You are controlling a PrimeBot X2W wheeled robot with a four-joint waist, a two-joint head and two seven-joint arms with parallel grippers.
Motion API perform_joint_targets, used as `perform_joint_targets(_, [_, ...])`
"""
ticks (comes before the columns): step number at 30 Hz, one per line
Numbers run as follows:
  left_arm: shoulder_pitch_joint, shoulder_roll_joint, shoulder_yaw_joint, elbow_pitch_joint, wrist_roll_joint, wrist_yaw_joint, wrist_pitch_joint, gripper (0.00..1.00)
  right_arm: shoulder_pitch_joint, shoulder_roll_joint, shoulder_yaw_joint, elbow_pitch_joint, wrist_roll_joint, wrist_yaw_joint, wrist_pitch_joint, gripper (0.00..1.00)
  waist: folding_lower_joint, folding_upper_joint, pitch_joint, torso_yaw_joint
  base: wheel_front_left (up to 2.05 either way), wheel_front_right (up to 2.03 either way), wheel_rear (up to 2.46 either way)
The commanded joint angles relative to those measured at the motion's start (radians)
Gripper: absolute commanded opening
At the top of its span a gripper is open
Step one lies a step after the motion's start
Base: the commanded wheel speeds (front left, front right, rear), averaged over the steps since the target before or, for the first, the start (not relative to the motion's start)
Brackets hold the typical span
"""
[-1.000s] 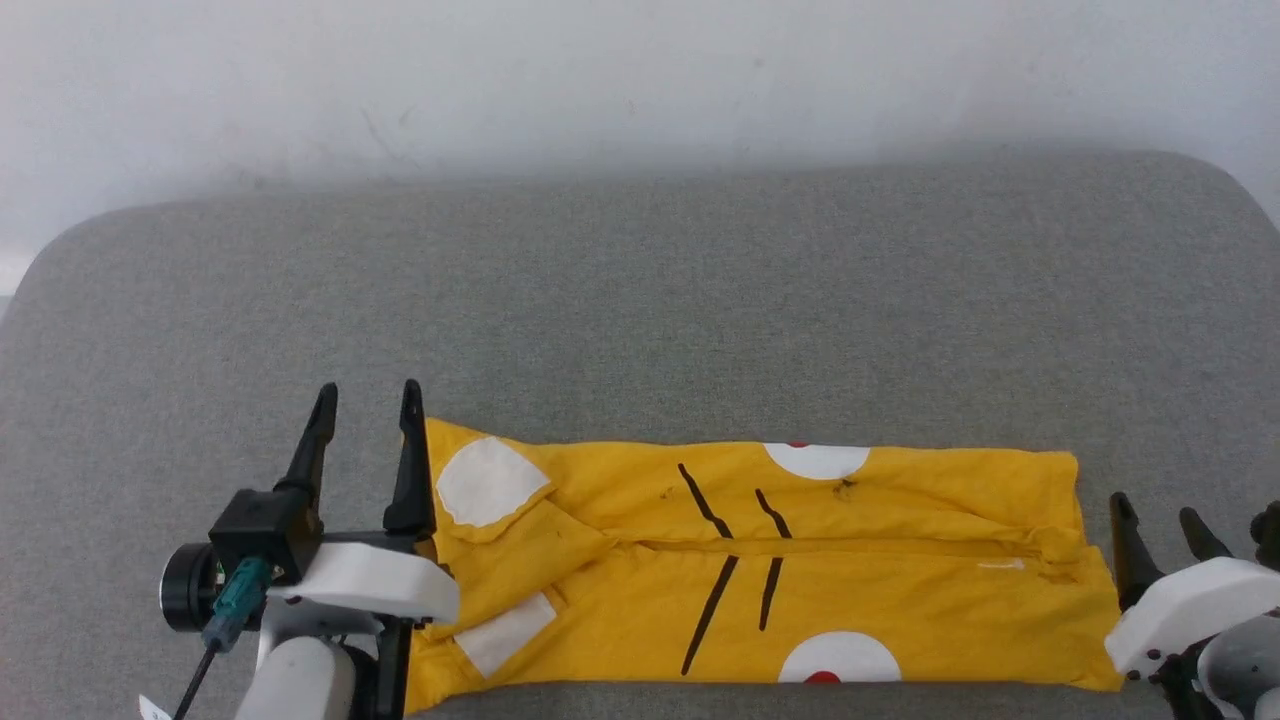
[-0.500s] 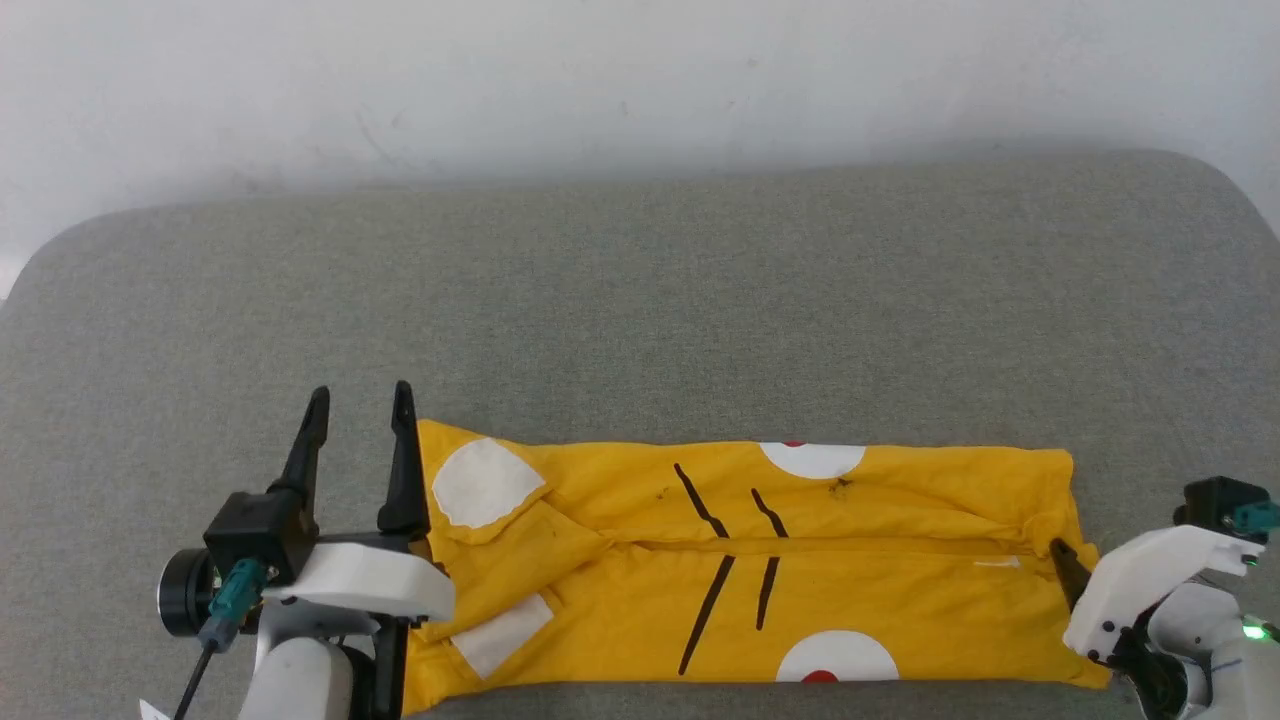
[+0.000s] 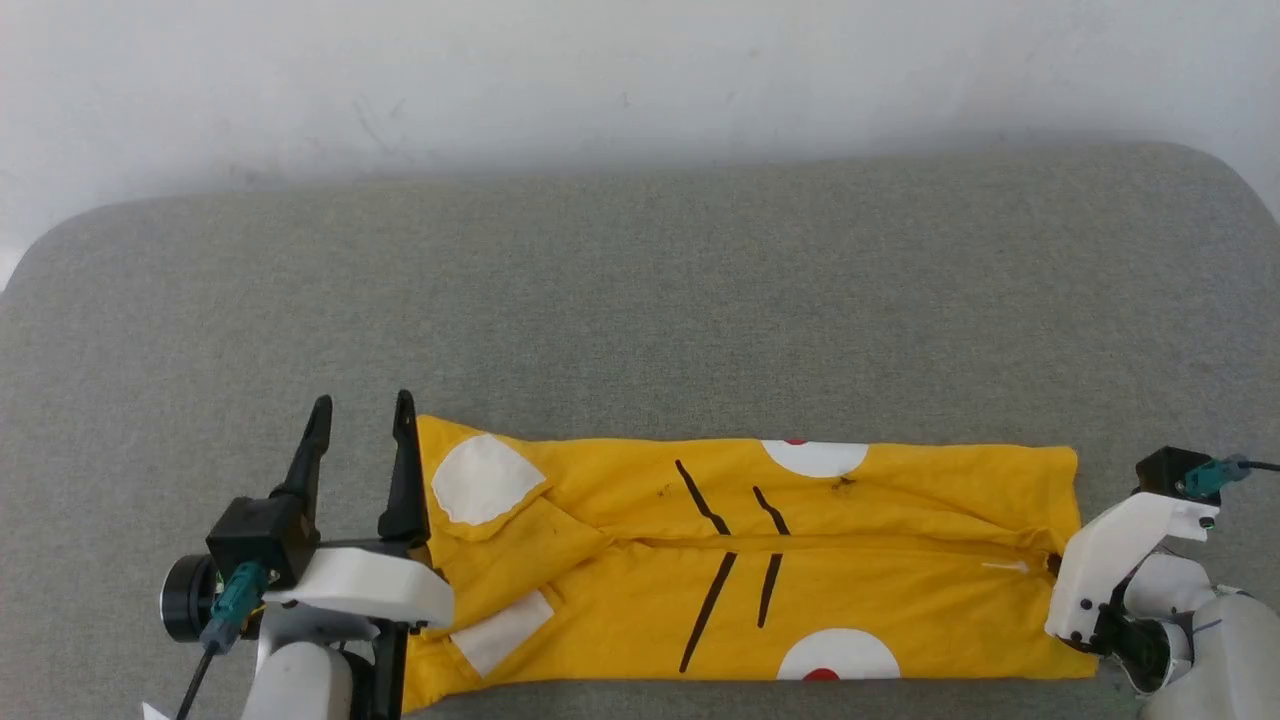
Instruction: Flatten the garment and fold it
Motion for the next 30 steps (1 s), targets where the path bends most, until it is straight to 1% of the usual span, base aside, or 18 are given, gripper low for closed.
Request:
perform_joint_targets(1, [0.009, -0.002, 0.004, 0.003, 0.009, -0.008, -0.005, 1.0, -0.006, 0.005, -0.003, -0.001, -0.009, -0.001, 0.001, 0.0, 0.0, -0.0001, -0.001, 0.0, 0.0, 0.0, 0.0])
perform_joint_targets(7, [0.012, -0.009, 0.009, 0.008, 0.02, -0.02, -0.005, 1.0, 0.006, -0.032, -0.05, -0.018, -0.066, -0.001, -0.046, 0.0, 0.0, -0.0001, -0.003, 0.004, 0.0, 0.0, 0.0])
perform_joint_targets(14, [0.009, -0.014, 0.014, 0.004, 0.028, -0.029, -0.005, 1.0, 0.004, -0.083, -0.198, -0.041, -0.198, -0.001, -0.157, 0.0, 0.0, -0.0001, 0.01, 0.009, 0.0, 0.0, 0.0])
perform_joint_targets(16, [0.007, -0.015, 0.014, 0.004, 0.029, -0.03, -0.005, 1.0, -0.001, -0.086, -0.226, -0.042, -0.24, -0.001, -0.183, 0.0, 0.0, -0.0001, 0.013, 0.011, 0.0, 0.0, 0.0])
perform_joint_targets(18, [0.005, -0.016, 0.014, 0.006, 0.031, -0.031, -0.005, 1.0, -0.004, -0.081, -0.234, -0.039, -0.255, -0.001, -0.193, 0.0, 0.0, -0.0001, 0.014, 0.013, 0.0, 0.0, 0.0])
perform_joint_targets(21, [0.007, -0.017, 0.016, 0.006, 0.032, -0.031, -0.005, 1.0, 0.0, -0.078, -0.205, -0.048, -0.257, -0.001, -0.194, 0.0, 0.0, -0.0001, 0.01, 0.014, 0.0, 0.0, 0.0])
perform_joint_targets(24, [0.012, -0.017, 0.018, 0.01, 0.034, -0.033, -0.005, 1.0, 0.018, -0.082, -0.147, -0.099, -0.245, -0.001, -0.182, 0.0, 0.0, -0.0001, 0.001, 0.017, 0.0, 0.0, 0.0])
perform_joint_targets(27, [0.016, -0.018, 0.023, 0.014, 0.035, -0.036, -0.005, 1.0, 0.057, -0.073, -0.077, -0.202, -0.202, -0.001, -0.113, 0.0, 0.0, -0.0001, -0.01, 0.019, 0.0, 0.0, 0.0])
perform_joint_targets(30, [0.021, -0.018, 0.031, 0.012, 0.038, -0.037, -0.005, 1.0, 0.114, -0.064, 0.027, -0.37, -0.151, -0.001, -0.017, 0.0, 0.0, -0.0001, -0.015, 0.017, 0.0, 0.0, 0.0])
